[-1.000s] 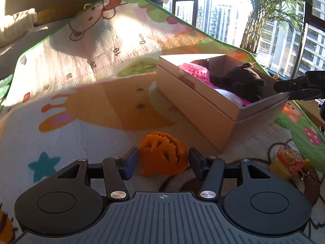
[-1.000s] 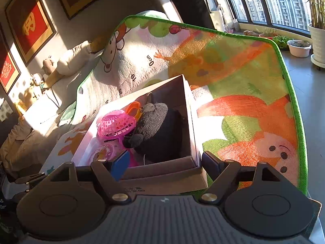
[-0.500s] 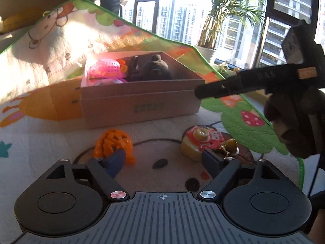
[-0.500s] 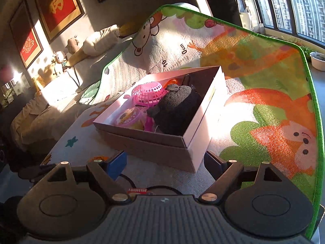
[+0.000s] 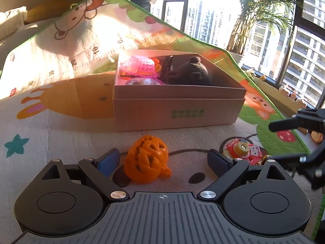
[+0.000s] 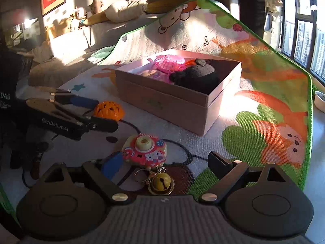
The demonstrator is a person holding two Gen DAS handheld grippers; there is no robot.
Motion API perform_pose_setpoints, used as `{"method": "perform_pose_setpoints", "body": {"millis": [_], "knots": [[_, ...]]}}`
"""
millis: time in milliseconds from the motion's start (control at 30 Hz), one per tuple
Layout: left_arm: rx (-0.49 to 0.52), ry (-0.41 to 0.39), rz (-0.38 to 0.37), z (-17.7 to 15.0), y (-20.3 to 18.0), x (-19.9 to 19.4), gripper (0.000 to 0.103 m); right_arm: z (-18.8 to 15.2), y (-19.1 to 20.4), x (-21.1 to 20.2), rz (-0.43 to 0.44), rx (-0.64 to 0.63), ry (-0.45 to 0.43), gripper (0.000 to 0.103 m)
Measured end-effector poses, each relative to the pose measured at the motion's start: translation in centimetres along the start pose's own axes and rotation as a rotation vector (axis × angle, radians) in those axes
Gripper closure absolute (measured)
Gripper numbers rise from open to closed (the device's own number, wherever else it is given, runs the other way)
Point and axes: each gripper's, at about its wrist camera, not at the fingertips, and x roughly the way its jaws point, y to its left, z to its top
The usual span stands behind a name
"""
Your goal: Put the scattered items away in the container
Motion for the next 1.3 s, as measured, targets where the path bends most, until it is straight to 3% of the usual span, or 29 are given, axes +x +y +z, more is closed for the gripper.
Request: {"method": "perform_pose_setpoints", "body": {"millis": [100,300,400,433,600,900,1033,1300], "knots": [[-0.002,0.008,-0.006,-0.2,0.0,0.2,0.006,1.6,-1.9,1.4,-0.138,0.066,-0.038,0.007],[0.008,0.007,-0.008,-0.6,0.2,-0.4,0.005,3.2,-3.9,3.8,-0.259,0.083,-0.049,0.006],[-0.002,0.013,-0.01,-0.7,0.4,-0.3,0.005,3.2,-4.5,4.6,-0.371,0.078,-0.048,0.006],[-0.005,0.013,-0.011,-0.6,0.4,-0.3,0.005,3.1,-4.9,4.6,-0.37,0.092,-0.042,0.006],[-0.009,0.013,-0.037,-0.5,0.2,0.0,0.005,1.2,-4.8,3.2,-0.179,0.123,-0.007,0.005],[0.107,0.023,-0.22,-0.6,-2.9,-0.2,0.005,-1.2,-4.8,1.6,-0.146,0.181,0.01,0.002],[0.134,0.024,-0.155,-0.6,-3.9,0.0,0.005,-1.3,-4.6,1.7,-0.135,0.183,0.018,0.0],[0.055,0.033,-0.064,-0.5,-1.9,-0.1,0.003,-1.2,-4.2,2.7,-0.145,0.156,0.071,0.0]]}}
